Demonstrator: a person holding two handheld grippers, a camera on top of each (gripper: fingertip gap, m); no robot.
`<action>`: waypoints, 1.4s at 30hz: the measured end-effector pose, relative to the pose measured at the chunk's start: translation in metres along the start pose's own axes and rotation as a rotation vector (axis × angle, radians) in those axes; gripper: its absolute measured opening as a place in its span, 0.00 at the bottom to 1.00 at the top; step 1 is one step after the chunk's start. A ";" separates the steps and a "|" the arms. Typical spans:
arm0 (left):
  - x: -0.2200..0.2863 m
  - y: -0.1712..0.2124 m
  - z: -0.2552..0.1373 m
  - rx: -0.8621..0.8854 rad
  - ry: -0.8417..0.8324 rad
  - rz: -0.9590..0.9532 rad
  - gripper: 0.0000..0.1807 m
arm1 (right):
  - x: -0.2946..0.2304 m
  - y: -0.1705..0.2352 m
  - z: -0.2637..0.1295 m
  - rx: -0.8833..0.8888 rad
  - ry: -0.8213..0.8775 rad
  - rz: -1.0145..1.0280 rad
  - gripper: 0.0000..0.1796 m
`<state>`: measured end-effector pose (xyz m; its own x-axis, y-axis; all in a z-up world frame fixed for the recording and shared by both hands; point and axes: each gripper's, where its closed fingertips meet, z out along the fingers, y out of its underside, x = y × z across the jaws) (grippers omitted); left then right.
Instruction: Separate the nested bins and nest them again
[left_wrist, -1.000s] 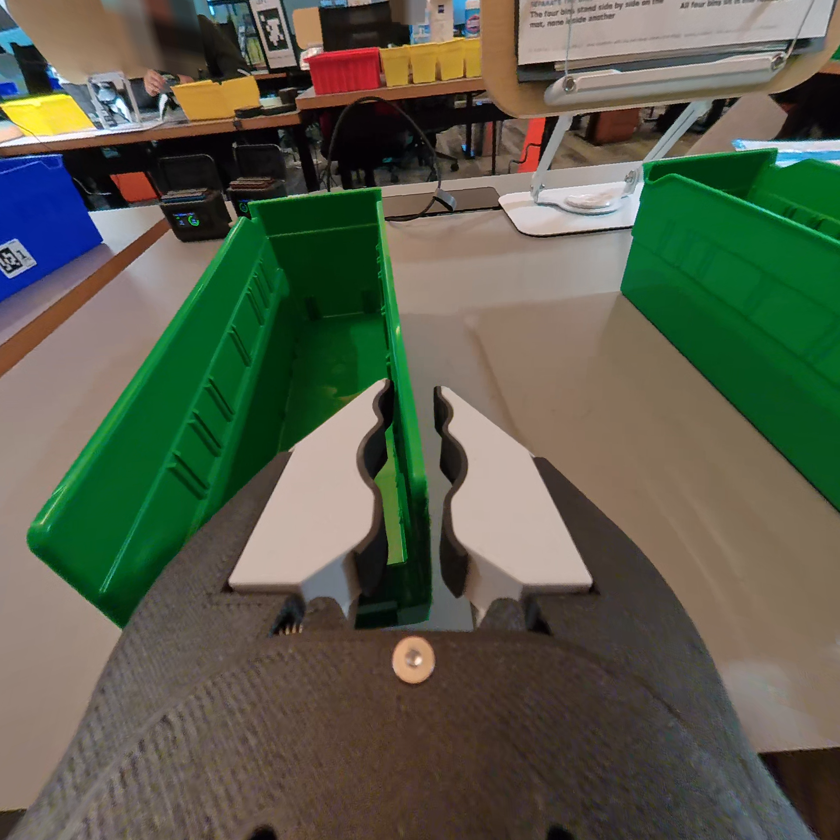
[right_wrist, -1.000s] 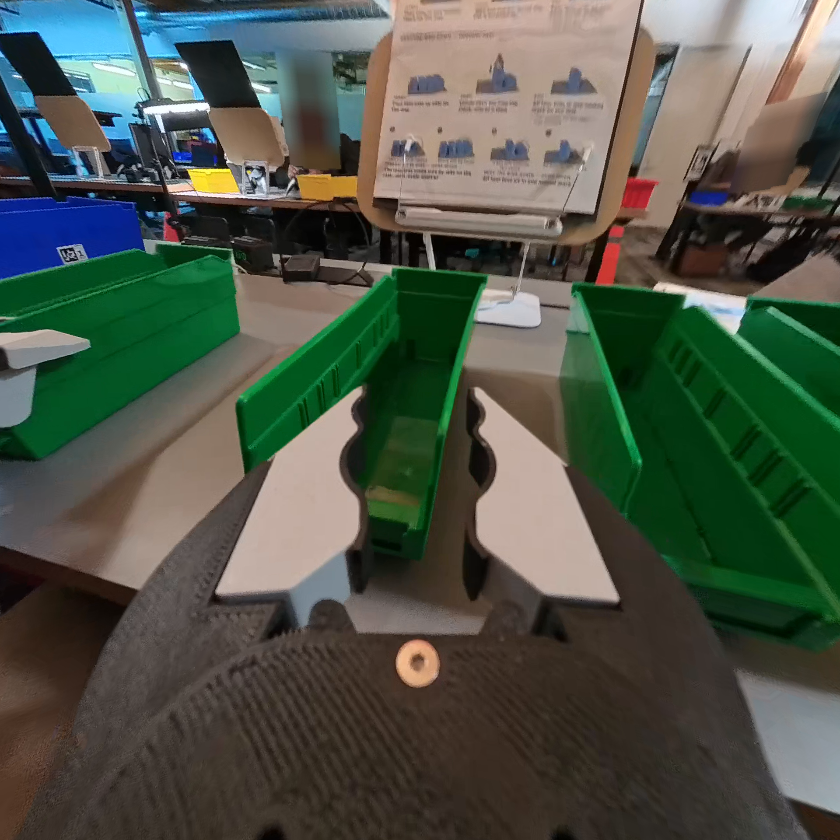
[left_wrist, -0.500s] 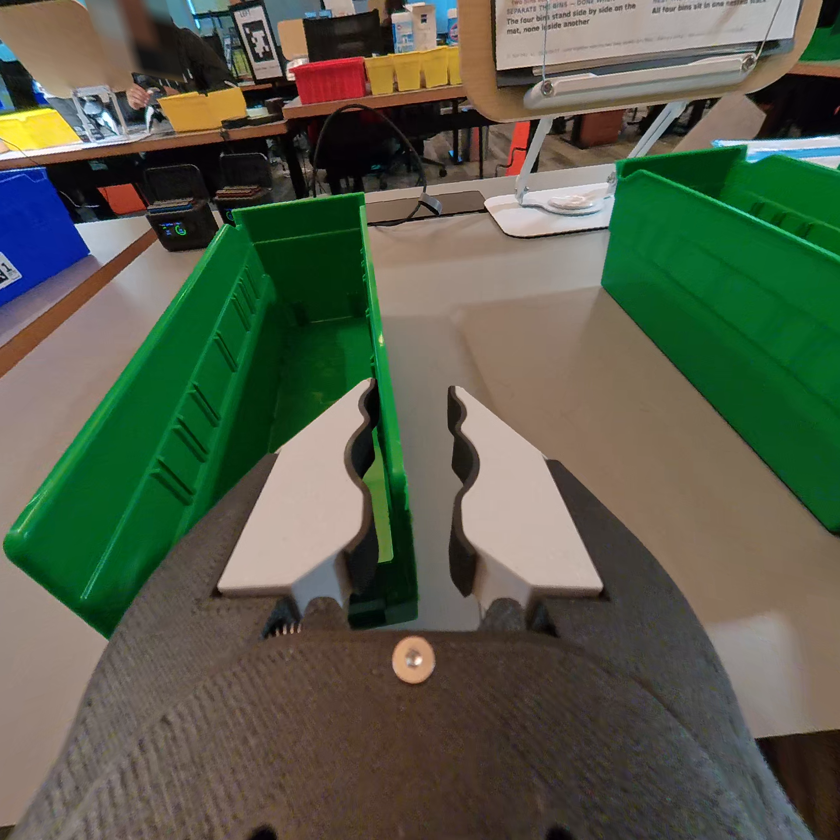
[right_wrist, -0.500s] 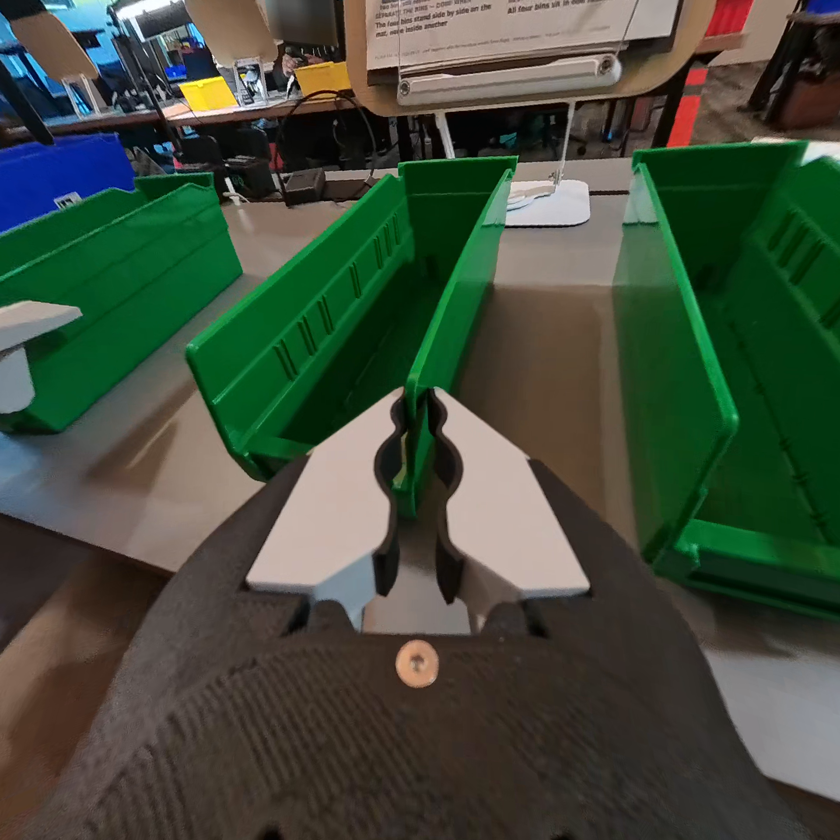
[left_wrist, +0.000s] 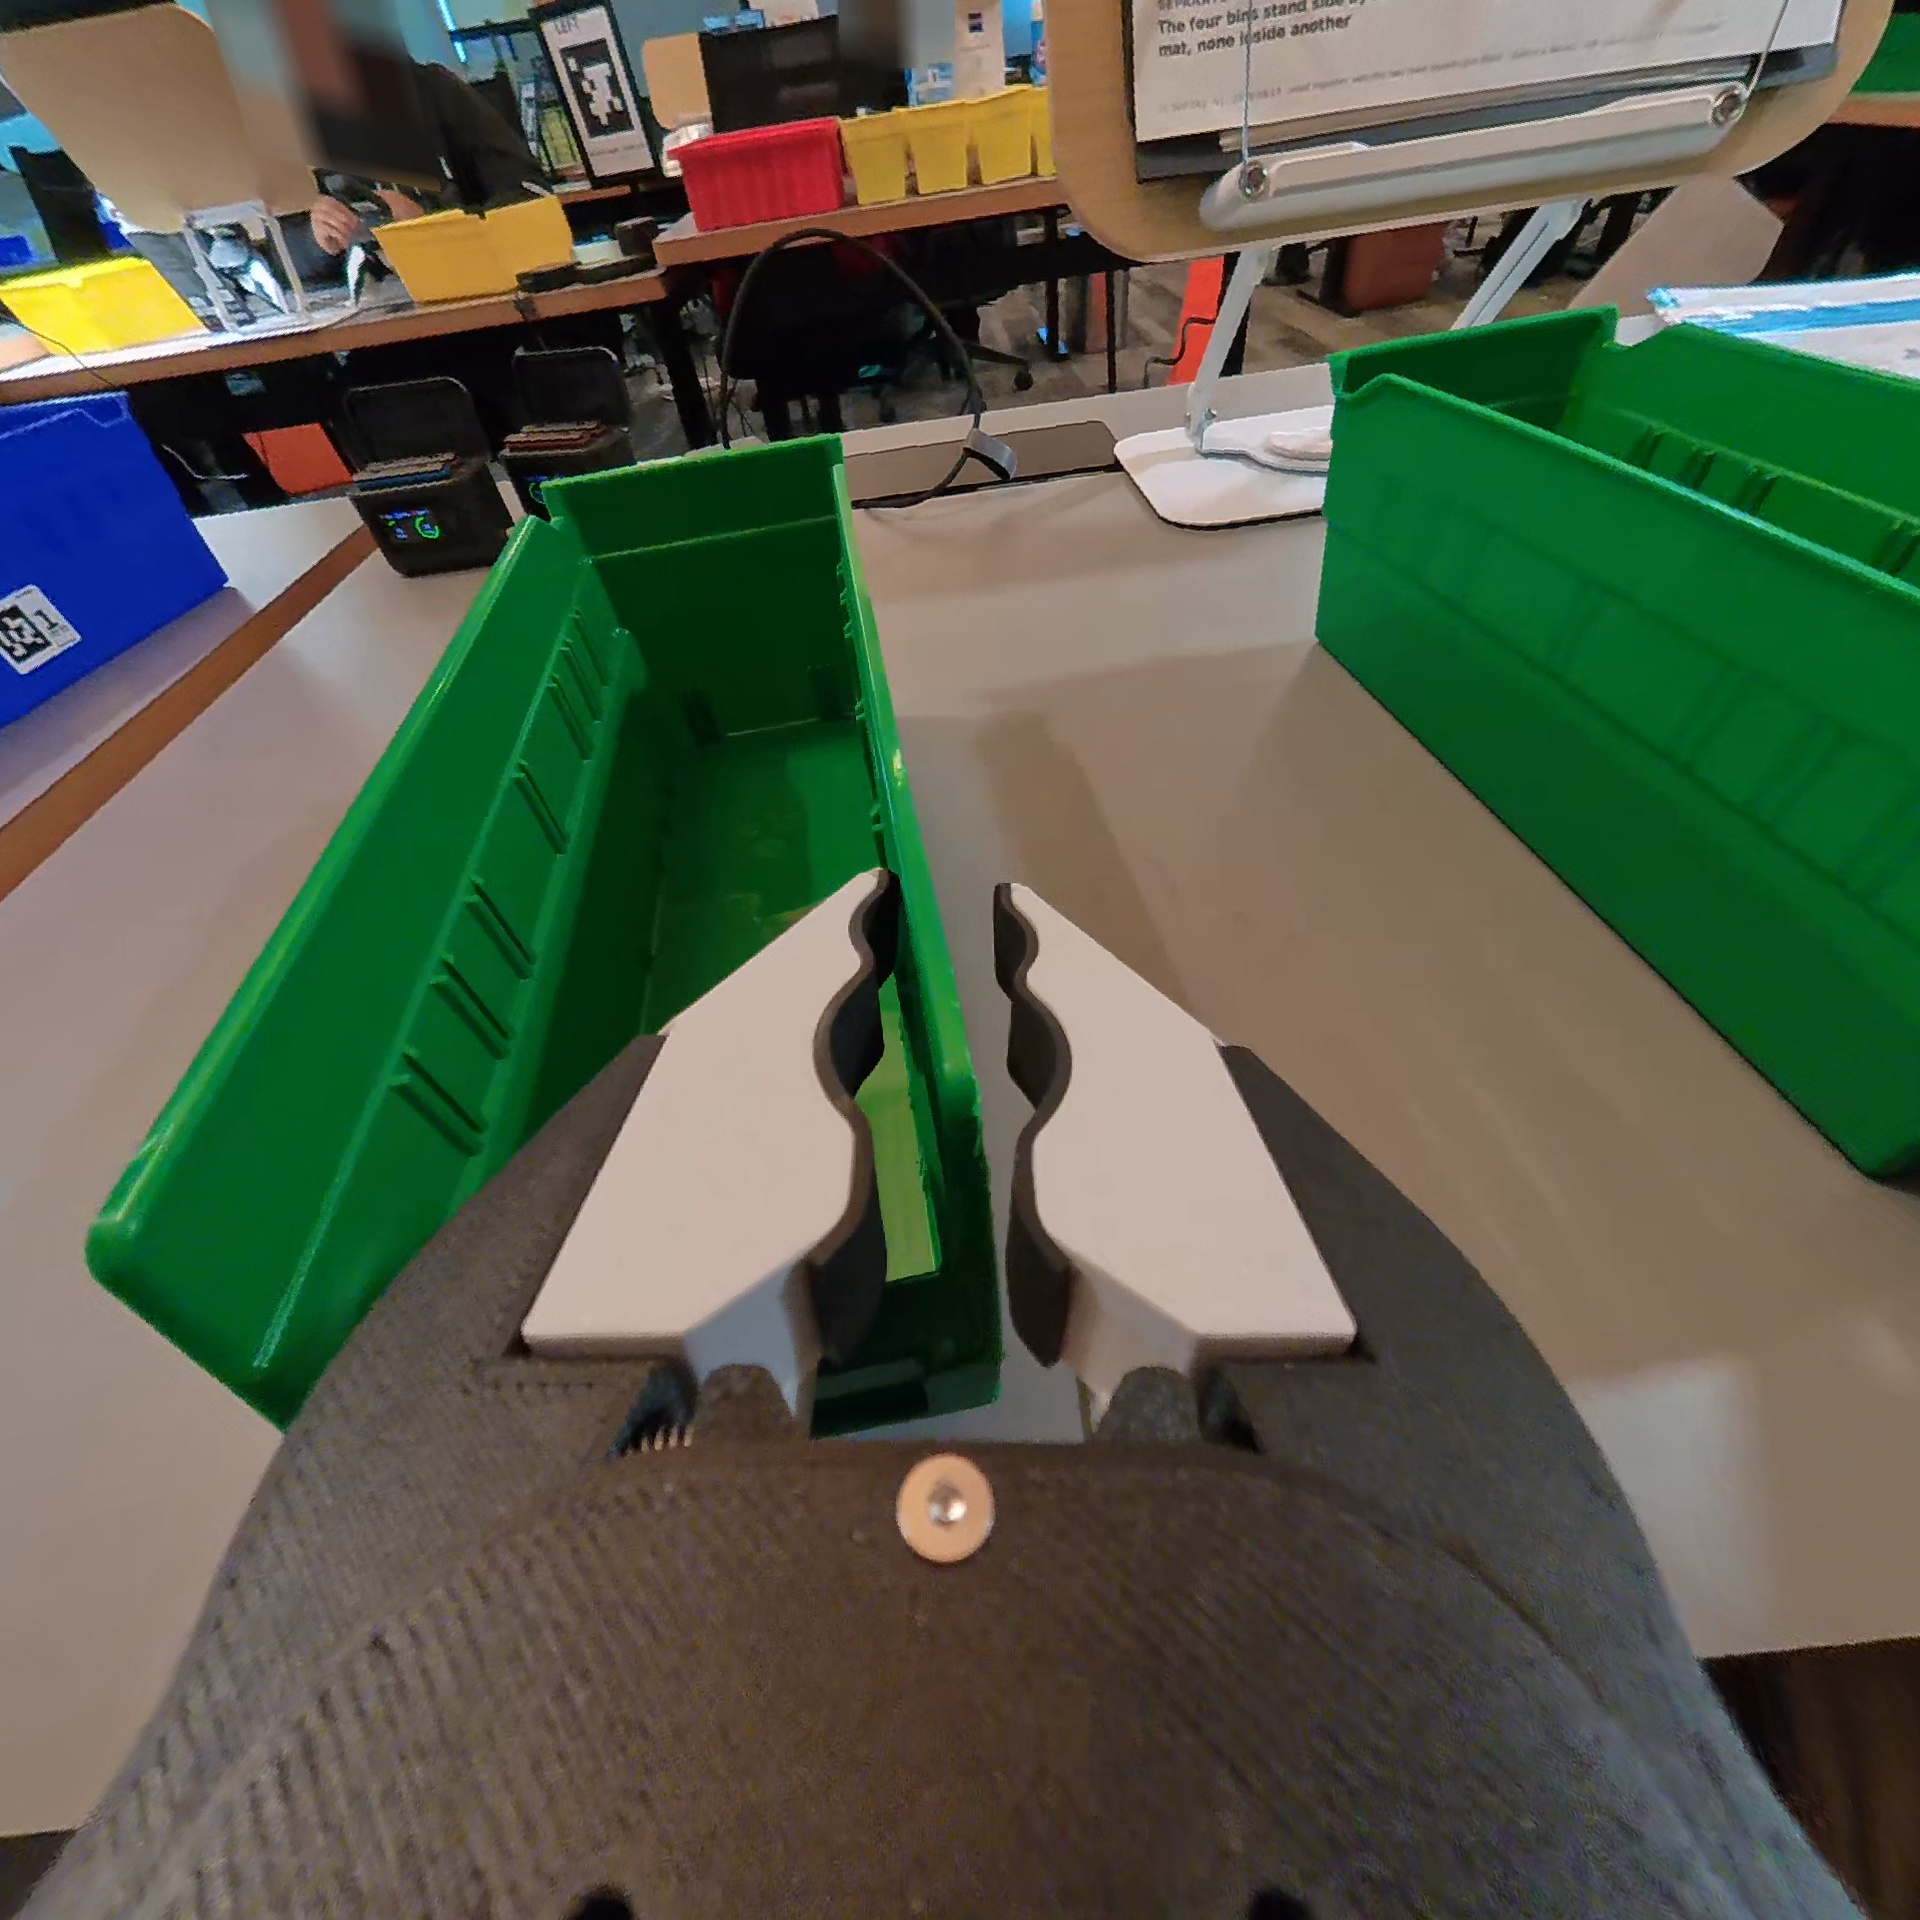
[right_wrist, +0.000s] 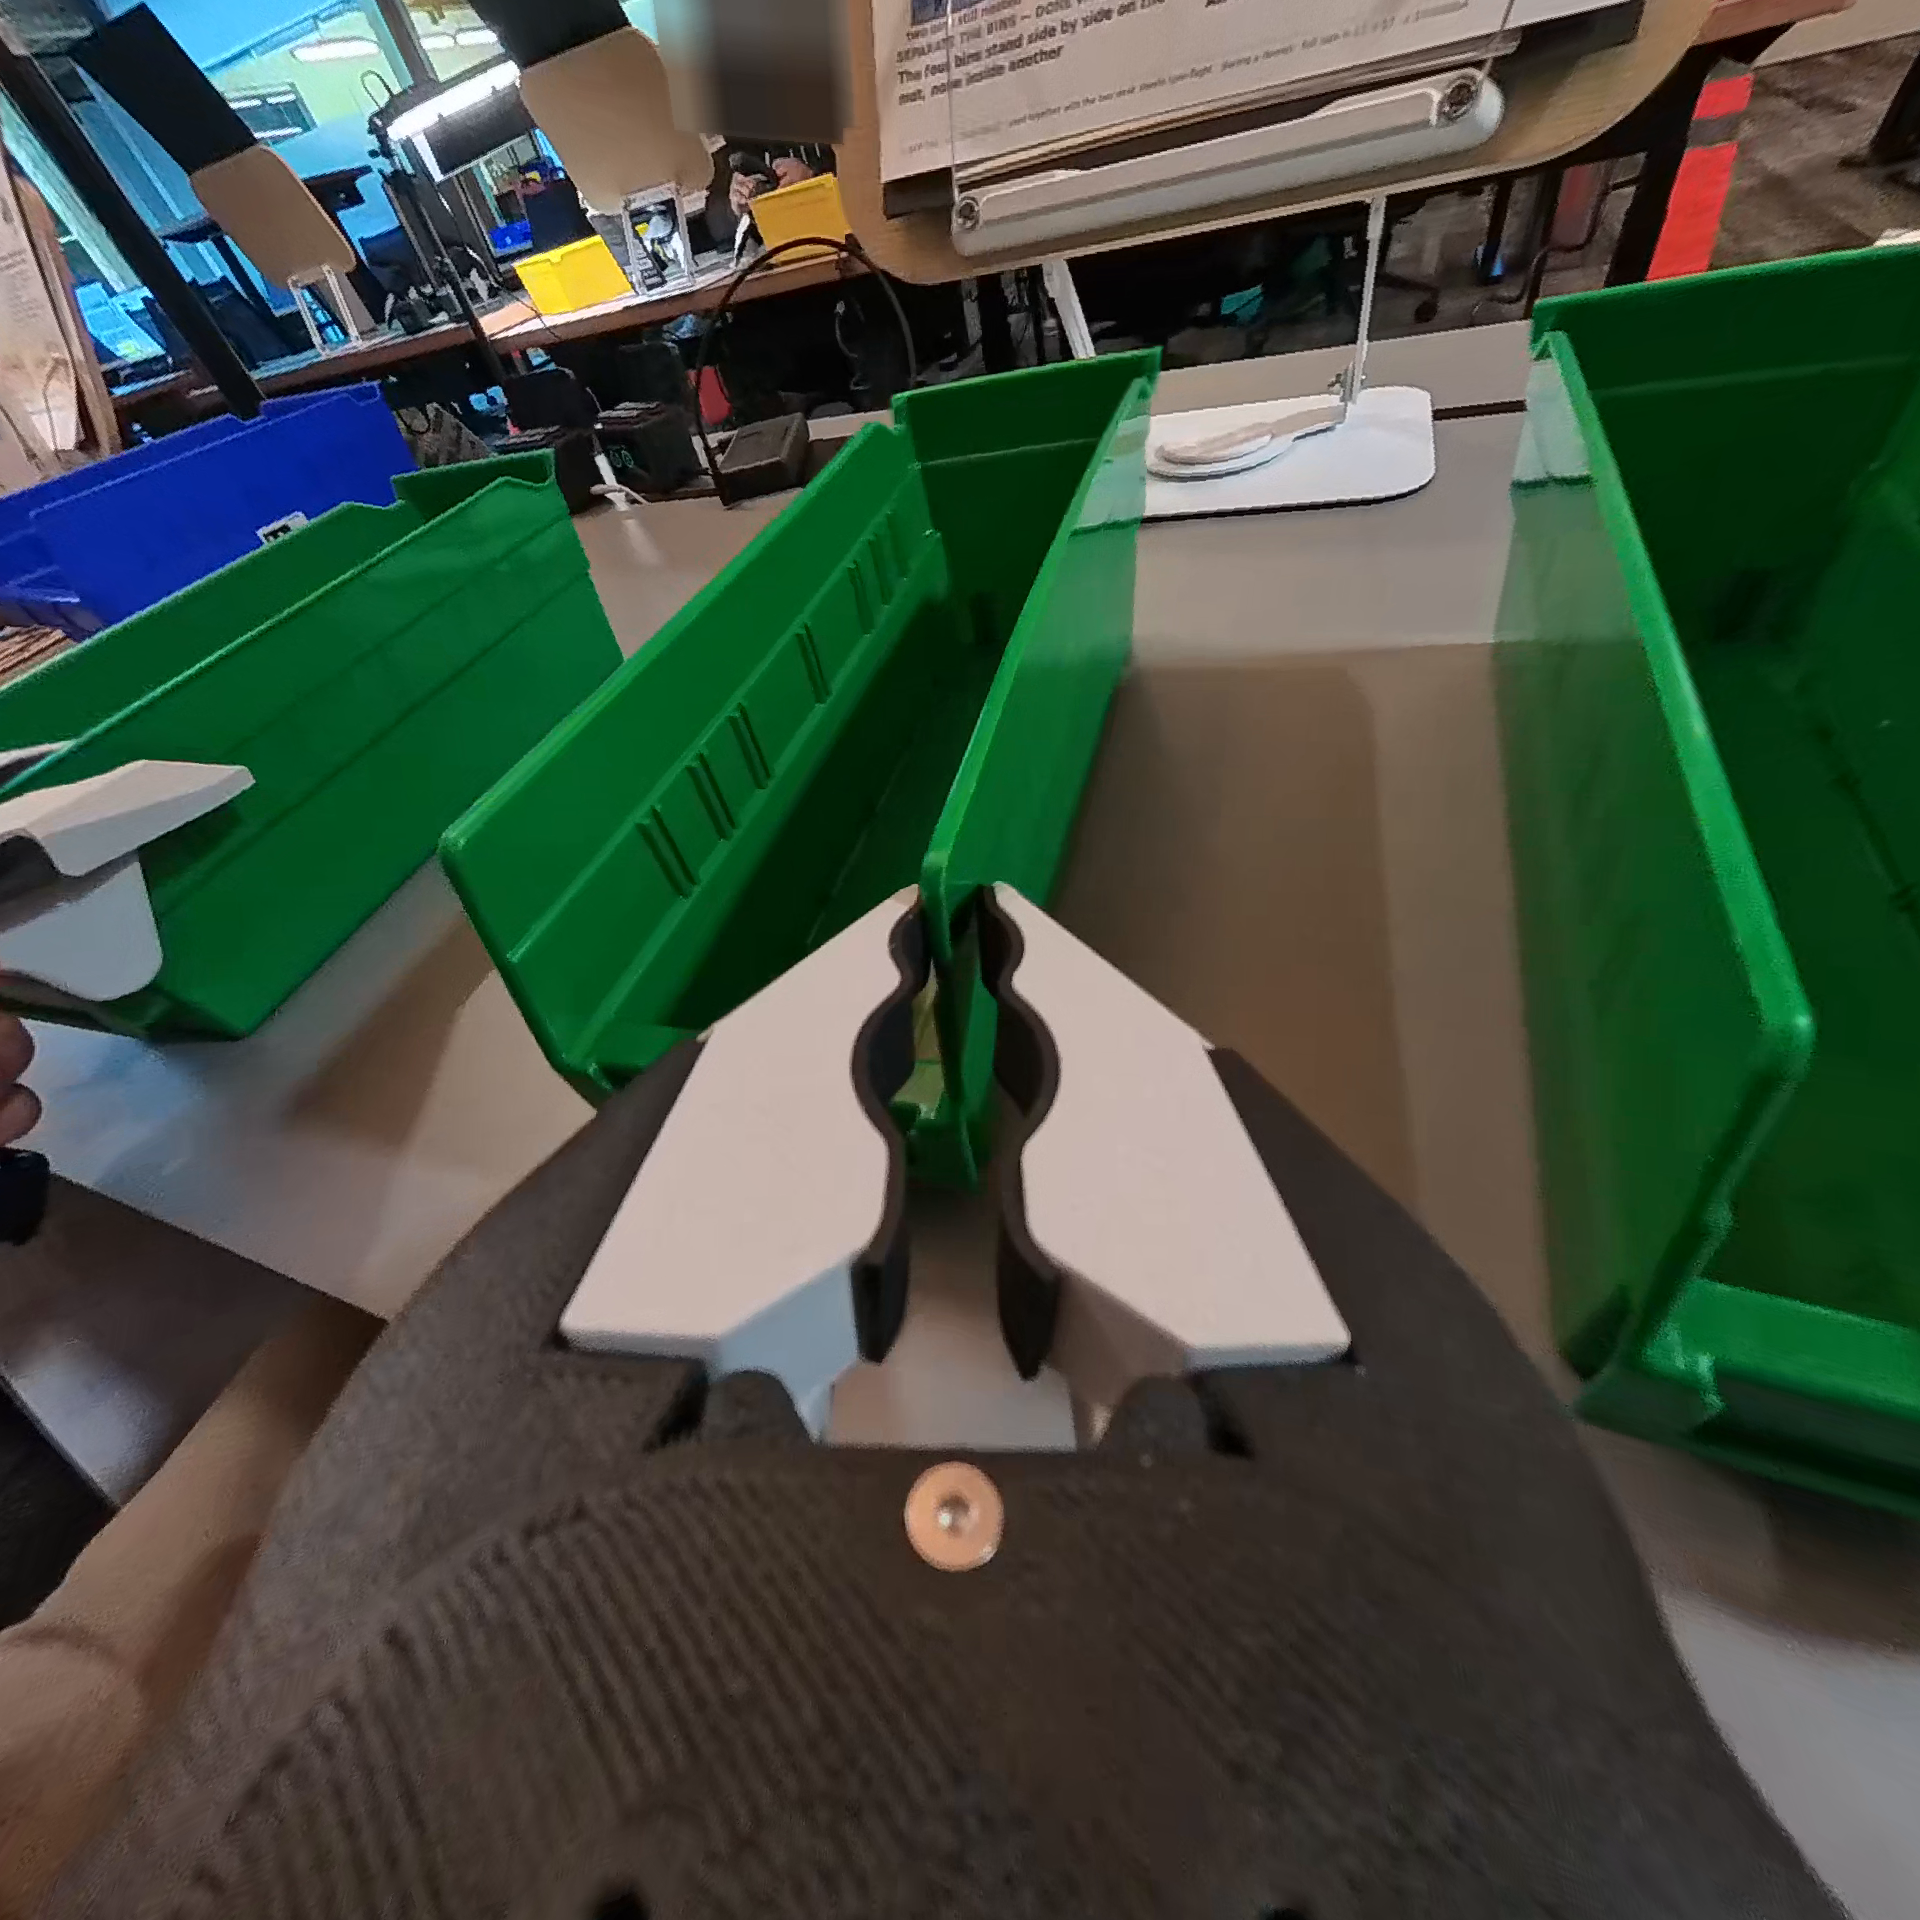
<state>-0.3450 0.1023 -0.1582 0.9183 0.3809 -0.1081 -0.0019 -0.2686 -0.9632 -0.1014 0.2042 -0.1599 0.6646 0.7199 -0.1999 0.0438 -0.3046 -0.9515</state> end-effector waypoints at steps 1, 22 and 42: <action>-0.001 0.000 0.000 -0.001 -0.002 0.004 0.07 | -0.002 0.001 0.000 0.000 -0.007 -0.010 0.04; -0.008 0.001 -0.002 -0.011 -0.010 -0.009 0.02 | -0.014 0.005 -0.008 -0.010 -0.033 -0.099 0.04; -0.009 0.001 -0.002 -0.009 0.005 -0.035 0.05 | -0.019 0.007 -0.012 -0.012 -0.021 -0.158 0.05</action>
<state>-0.3524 0.0966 -0.1578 0.9197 0.3857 -0.0734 0.0336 -0.2636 -0.9640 -0.1053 0.1810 -0.1603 0.6329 0.7724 -0.0528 0.1554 -0.1936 -0.9687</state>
